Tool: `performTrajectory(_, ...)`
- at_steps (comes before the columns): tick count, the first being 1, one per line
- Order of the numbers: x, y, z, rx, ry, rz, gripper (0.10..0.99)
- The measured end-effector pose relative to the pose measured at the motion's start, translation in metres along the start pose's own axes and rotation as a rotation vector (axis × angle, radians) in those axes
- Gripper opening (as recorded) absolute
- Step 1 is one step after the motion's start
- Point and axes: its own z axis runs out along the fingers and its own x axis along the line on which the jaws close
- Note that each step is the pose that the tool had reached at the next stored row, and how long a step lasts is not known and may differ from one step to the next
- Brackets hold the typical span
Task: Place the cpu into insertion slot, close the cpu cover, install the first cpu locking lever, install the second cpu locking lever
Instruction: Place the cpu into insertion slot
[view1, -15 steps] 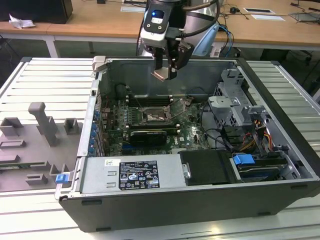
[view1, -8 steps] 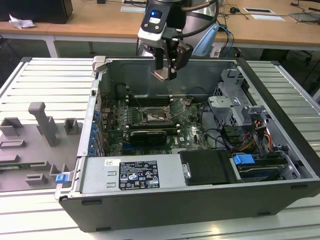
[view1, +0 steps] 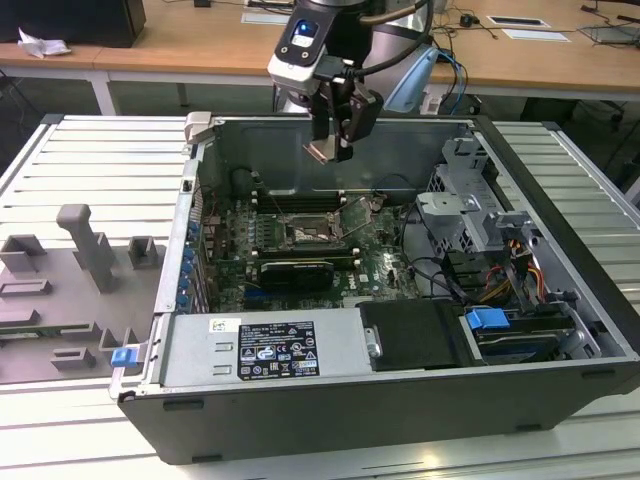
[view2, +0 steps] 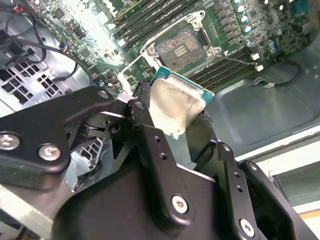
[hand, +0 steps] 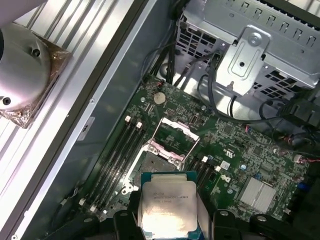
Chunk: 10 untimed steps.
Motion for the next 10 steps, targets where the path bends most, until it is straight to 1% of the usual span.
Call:
performTrajectory(1, 0.0, 0.0, 0.0003, 0.0, -0.0015, 0.016, 0.529)
performTrajectory(9, 0.0, -0.0001, 0.0015, -0.002, -0.0077, 0.088, 0.529)
performTrajectory(10, 0.0, -0.0002, 0.0017, -0.002, -0.0093, 0.104, 0.529)
